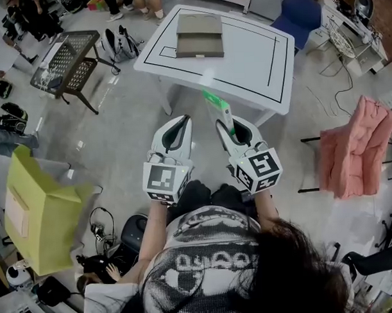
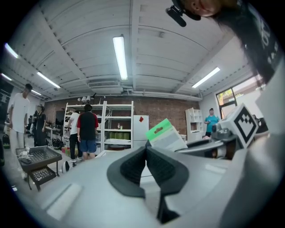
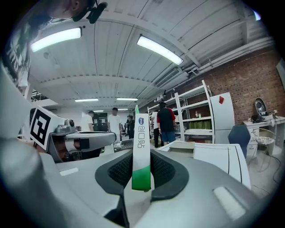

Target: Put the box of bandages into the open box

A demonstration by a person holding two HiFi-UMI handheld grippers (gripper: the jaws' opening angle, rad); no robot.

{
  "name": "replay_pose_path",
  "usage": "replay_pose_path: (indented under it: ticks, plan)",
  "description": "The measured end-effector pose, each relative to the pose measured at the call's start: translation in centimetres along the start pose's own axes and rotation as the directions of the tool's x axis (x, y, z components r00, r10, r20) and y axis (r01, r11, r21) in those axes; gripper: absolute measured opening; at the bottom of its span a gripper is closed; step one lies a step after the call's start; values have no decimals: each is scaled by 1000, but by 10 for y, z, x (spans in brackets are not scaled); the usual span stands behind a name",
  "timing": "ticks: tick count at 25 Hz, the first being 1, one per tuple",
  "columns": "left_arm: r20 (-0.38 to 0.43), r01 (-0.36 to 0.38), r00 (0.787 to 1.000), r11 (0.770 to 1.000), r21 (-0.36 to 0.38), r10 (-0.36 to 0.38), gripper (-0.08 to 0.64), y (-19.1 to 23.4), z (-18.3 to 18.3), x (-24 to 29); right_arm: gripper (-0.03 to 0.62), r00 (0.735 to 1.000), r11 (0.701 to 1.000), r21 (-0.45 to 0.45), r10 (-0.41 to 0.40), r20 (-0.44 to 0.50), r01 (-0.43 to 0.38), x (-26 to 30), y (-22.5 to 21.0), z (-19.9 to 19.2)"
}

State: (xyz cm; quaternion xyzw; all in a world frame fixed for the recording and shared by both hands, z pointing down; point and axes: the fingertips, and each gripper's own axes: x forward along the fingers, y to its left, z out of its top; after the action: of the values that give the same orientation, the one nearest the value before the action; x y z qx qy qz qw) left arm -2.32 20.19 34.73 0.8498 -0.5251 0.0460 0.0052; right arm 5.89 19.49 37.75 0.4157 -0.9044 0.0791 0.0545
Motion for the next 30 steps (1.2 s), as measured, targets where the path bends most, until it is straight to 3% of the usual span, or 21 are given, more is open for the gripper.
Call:
replay_pose_path:
  ticks: [15,23,30]
  plan:
    - [-5,34,999,999,-14,-34,0,43,-18,-12,87,998,999,-2,-43,-35,43,32,22,-13]
    - [-17,20,1000,999,-35,-20,0,64,-23,15,87,998,1000,-1,-27,-56,26,66,3,-12]
    - [-42,-7,999,1000,-30,5,0,92,-29,73,87,998,1000,15,-2,-67,3,122,-47,-11]
